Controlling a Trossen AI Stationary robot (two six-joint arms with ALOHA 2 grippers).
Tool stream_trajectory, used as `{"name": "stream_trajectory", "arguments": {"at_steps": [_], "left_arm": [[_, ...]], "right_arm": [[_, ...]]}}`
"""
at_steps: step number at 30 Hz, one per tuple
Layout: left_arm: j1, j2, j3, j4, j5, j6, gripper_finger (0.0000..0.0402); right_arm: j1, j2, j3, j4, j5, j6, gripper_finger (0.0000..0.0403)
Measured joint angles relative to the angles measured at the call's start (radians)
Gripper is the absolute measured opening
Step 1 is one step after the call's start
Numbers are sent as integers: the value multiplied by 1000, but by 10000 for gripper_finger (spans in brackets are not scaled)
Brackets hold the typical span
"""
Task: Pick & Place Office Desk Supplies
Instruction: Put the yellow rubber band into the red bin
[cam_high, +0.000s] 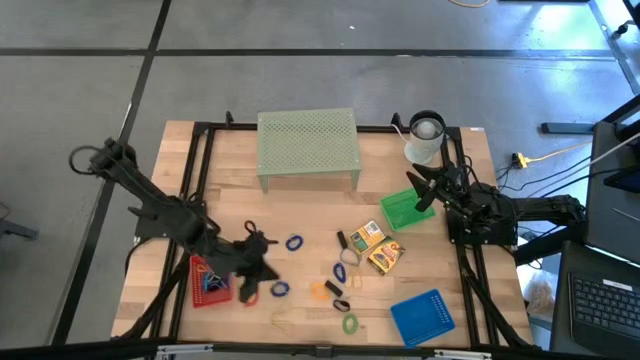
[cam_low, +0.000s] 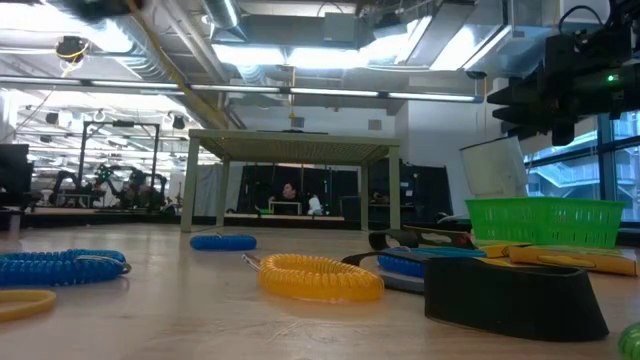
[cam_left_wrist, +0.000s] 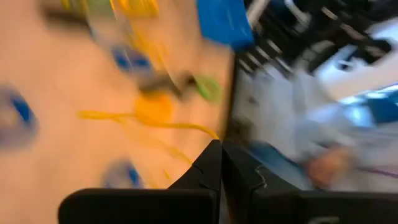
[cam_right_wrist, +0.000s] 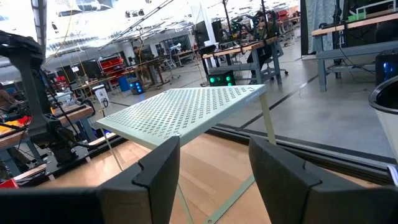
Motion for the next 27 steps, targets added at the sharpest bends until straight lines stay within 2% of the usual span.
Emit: {"name": "stream_trajectory", "arguments": {"at_steps": [4,8,13,18,23,27], "left_arm": [[-38,-84,0,-151,82,-248,2],[-90,-131,0,-331,179,-426,2],[-171,-143,0,-512,324,-558,1],[-241,-143,0,-573,464,-647,2],[-288,-143,0,-615,484,-712,1],[-312,-142,0,-712,484,-759,2]], "right_arm": [[0,0,0,0,0,0,194],[0,0,0,0,0,0,194],[0,0,0,0,0,0,194],[0,0,0,0,0,0,194],[0,0,0,0,0,0,194],[0,0,0,0,0,0,194]]}}
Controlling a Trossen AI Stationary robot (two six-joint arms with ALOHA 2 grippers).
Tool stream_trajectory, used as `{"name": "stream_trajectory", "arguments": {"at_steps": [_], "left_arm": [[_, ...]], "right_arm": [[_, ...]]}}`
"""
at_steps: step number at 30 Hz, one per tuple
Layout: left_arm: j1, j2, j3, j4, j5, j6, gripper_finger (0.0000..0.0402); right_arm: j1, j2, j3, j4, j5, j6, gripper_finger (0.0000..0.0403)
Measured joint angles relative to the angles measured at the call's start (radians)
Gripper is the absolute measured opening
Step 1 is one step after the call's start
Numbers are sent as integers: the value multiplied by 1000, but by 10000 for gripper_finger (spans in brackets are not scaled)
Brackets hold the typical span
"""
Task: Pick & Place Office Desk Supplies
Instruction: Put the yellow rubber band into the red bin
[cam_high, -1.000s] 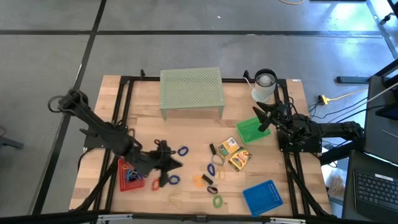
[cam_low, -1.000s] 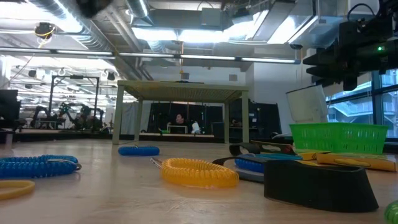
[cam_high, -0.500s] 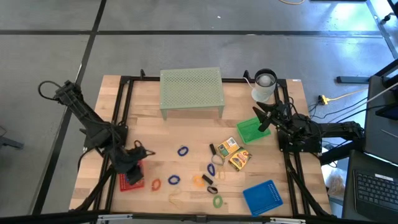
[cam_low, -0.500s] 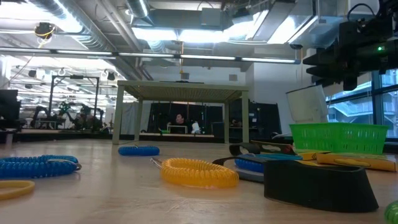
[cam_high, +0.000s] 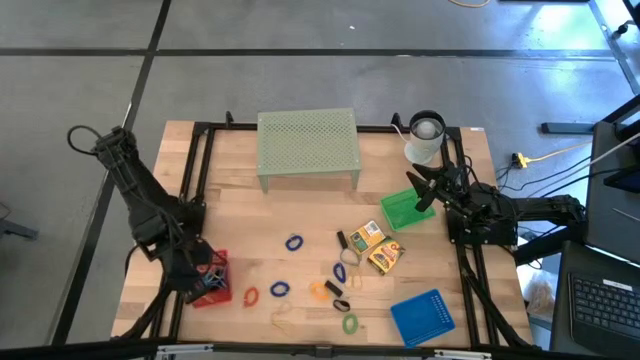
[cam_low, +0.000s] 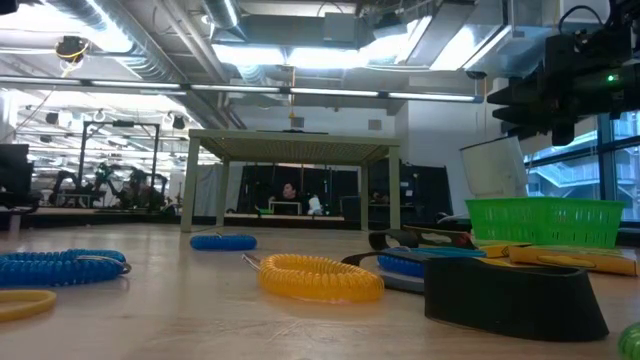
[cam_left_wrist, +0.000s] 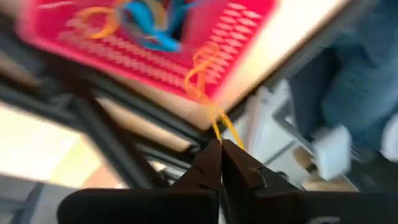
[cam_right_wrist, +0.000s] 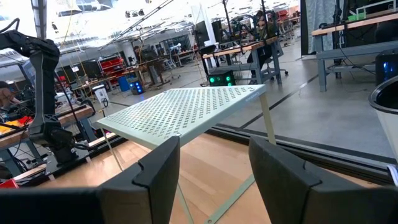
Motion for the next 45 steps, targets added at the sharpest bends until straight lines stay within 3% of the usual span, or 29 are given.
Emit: {"name": "stream_trajectory", "arguments": {"at_steps": [3,11,20,25,30,35,40,45], "left_arm": [[-10,2,0,-95,-41,-47,1],[-10,3,0,-130,-319,-42,14],[-10,5,0,-129,-342,-48,81],[-10,17,0,-51,-464,-22,119],[-1,85,0,73,-611,108,142],[51,214,0,221,-668,312,161],[127,369,0,454,-683,684,172],[179,518,0,776,-573,1029,172]], "right_arm": [[0,0,0,0,0,0,194],[0,0,0,0,0,0,194],[0,0,0,0,0,0,194],[0,0,0,0,0,0,194],[0,0,0,0,0,0,194],[0,0,0,0,0,0,194],[0,0,0,0,0,0,194],[0,0,0,0,0,0,194]]}}
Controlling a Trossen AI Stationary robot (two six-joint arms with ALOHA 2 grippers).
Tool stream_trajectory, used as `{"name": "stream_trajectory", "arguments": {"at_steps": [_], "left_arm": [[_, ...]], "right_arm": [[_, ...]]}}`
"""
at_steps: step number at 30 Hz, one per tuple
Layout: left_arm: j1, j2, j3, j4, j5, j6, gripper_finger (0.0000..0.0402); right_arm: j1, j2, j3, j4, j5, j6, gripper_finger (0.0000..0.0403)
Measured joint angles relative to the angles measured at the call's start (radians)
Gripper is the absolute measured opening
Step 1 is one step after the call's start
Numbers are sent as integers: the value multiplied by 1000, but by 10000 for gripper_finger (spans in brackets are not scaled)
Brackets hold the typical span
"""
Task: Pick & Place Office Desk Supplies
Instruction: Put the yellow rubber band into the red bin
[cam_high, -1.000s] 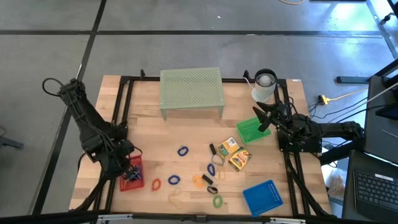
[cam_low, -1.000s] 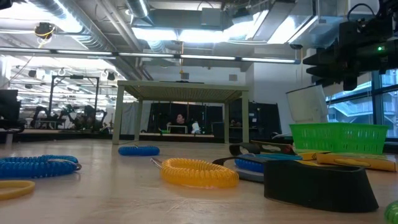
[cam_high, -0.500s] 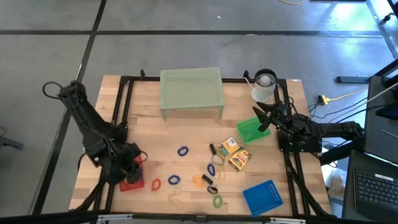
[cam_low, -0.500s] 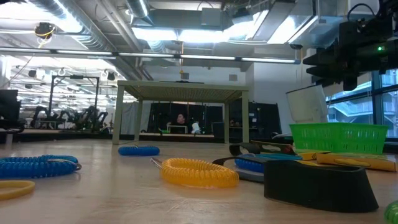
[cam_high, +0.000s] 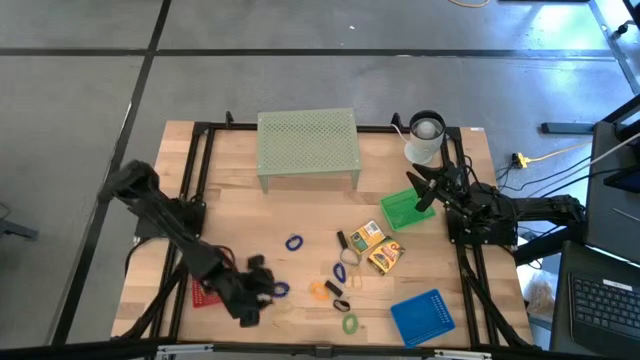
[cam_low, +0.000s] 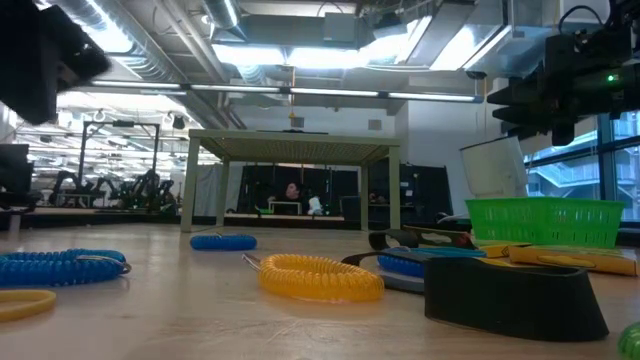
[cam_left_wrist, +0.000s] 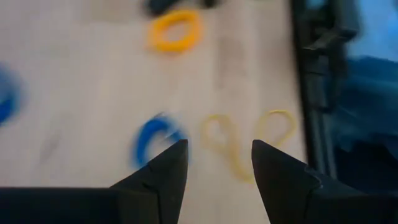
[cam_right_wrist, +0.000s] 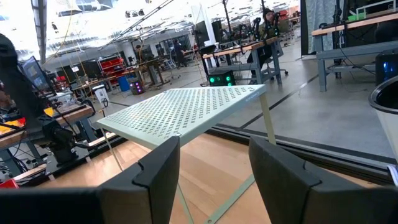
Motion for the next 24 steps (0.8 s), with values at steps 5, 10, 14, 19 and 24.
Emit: {"name": "stream_trajectory", "arguments": {"at_steps": [5,10,14,19,24], "left_arm": [[29,119,0,194,81,143,170],[46,192,0,194,83,165,172],[48,229,0,195,102,165,173],[35,256,3,196,66,202,172],[29,262,3,194,9,274,155]], "right_arm": [[0,0,0,0,0,0,194],[0,0,0,0,0,0,194],[0,0,0,0,0,0,194],[0,0,0,0,0,0,194],[0,0,0,0,0,0,194]]}}
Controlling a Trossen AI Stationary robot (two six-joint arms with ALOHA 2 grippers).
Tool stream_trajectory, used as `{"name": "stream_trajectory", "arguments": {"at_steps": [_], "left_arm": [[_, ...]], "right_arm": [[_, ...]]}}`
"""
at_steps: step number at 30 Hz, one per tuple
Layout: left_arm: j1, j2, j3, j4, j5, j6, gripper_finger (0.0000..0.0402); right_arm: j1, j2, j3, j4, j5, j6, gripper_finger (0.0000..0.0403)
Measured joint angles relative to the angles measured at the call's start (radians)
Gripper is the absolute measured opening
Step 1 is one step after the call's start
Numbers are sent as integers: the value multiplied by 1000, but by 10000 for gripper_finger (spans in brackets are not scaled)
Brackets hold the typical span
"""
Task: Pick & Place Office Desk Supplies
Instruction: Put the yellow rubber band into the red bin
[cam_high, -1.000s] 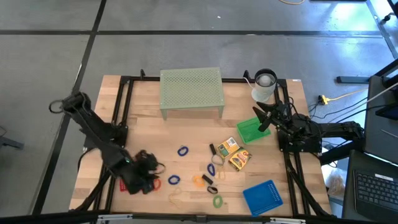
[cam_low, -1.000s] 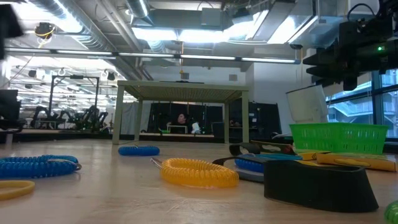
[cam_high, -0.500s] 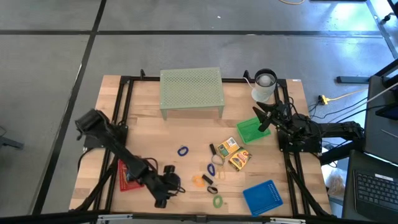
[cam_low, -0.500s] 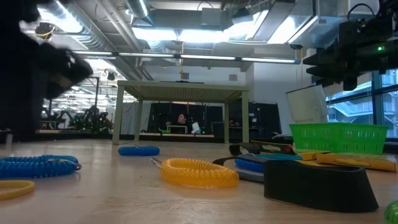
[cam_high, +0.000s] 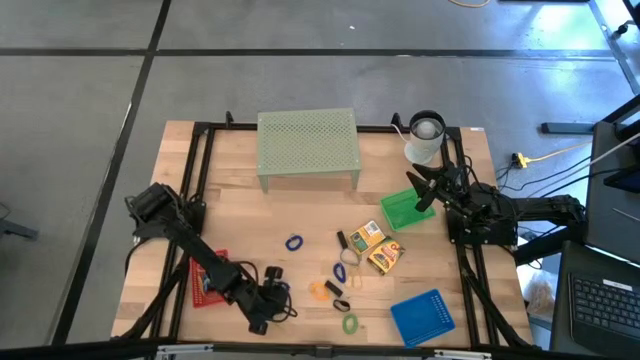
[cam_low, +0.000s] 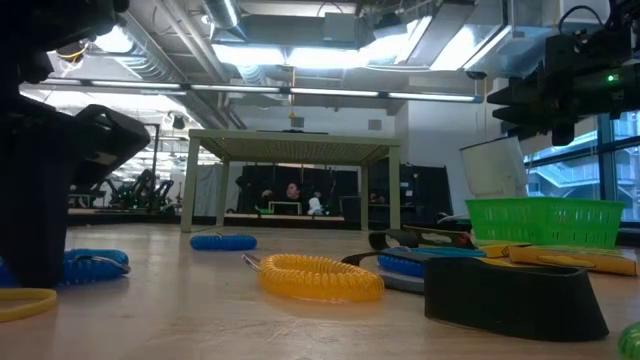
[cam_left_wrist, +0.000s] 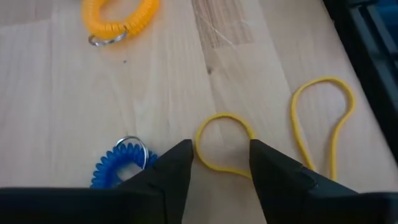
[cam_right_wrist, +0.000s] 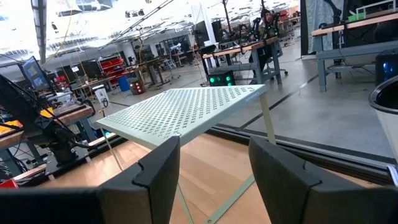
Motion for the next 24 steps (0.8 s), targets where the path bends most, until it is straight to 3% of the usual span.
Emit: {"name": "stream_trajectory", "arguments": {"at_steps": [5,13,19,24], "left_arm": [[9,0,0,-10,-4,27,113],[13,1,-1,-34,-20,30,11],[10,-1,-4,-2,-65,93,2],[16,-23,-8,104,-177,180,2]], "right_arm": [[0,0,0,0,0,0,194],[0,0,0,0,0,0,194],[0,0,0,0,0,0,194],[0,0,0,0,0,0,194]]}}
